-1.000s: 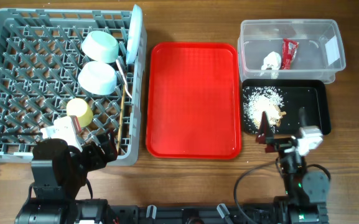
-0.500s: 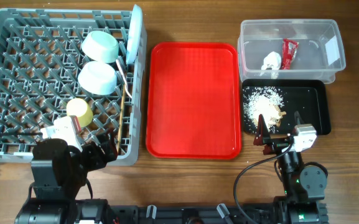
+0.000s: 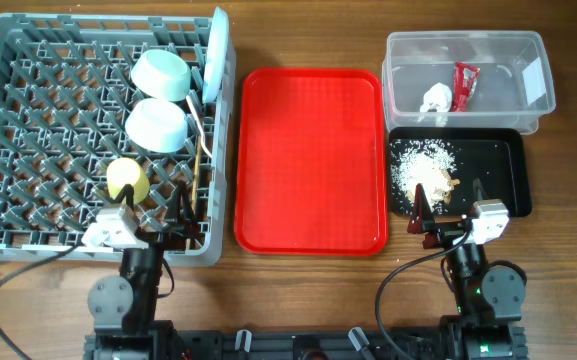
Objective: Sort waste into correct bins and load items into the dishwasher rack
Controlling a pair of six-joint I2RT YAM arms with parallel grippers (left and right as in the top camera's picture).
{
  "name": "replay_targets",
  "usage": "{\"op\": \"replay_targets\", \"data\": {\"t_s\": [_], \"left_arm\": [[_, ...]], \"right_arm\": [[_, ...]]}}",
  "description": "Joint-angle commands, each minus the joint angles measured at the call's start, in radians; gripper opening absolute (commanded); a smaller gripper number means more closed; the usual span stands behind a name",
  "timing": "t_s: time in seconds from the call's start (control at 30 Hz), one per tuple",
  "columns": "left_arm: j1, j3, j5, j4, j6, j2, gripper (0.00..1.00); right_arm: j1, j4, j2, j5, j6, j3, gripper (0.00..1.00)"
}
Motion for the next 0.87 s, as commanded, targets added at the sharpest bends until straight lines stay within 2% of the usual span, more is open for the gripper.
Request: {"op": "replay_targets", "data": {"t_s": [0.0,0.07,0.1,0.83], "left_arm": [[-0.005,-0.095,0.005,0.095,0.032,-0.055,1.0],[-0.008,-0.095,0.005,0.045,0.08,-0.055,1.0],[-0.008,-0.095,0.005,-0.043,0.078,-0.055,1.0],[-0.008,-0.095,0.005,-0.036,0.078,-0.052,1.0]], "right_arm": [[0.005,0.002,-0.01,0.013,-0.012,-0.001,1.0],[0.005,0.002,-0.01,0.013,-0.012,-0.001,1.0],[0.005,0.002,-0.01,0.013,-0.012,-0.001,1.0],[0.005,0.002,-0.01,0.013,-0.012,-0.001,1.0]]}}
